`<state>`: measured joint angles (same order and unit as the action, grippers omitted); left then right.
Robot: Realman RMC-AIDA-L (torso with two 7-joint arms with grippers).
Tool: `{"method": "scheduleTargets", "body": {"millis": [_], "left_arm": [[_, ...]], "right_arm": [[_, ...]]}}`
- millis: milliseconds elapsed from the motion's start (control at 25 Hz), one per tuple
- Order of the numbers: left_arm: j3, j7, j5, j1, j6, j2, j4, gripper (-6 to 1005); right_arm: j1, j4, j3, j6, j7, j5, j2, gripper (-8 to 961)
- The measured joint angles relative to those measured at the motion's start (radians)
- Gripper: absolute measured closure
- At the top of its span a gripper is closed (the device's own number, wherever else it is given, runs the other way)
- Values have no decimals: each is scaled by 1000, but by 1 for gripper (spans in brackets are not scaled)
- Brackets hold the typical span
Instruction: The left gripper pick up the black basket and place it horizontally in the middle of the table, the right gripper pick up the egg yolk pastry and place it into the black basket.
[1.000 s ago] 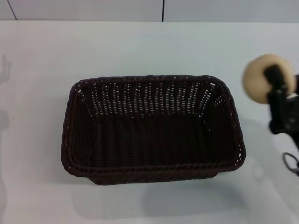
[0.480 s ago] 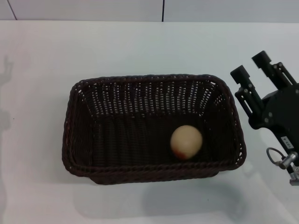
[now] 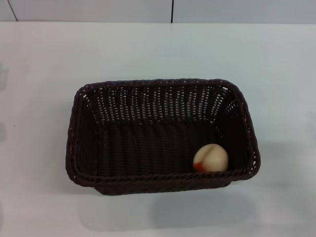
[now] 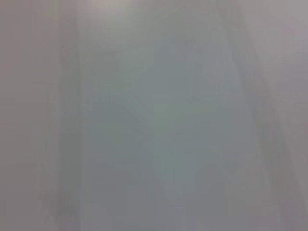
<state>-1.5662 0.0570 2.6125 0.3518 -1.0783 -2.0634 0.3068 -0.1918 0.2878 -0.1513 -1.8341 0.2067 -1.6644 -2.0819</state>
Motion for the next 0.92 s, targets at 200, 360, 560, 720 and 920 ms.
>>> {"method": "scheduleTargets", "body": {"millis": [200,360,560,720,920], "left_arm": [[1,0,0,-8,0,0,-4,199],[2,0,0,-15,-3,-4,-7,199],[21,0,-2,-32,-17,-8,-8,199],[37,0,-4,-47,-23,-9,-8,199],[54,0,-5,-60,-25,-9,-8,199]], "right_arm": [[71,-6,-36,-7,-4,213,0,133],[93,-10,-35,1,1,333,1,133],[109,-11,-36,12,-1,370,-2,133],[111,-12,-38,38,-2,372,-2,133],[111,-12,-38,50,-3,373,-3,133]]}}
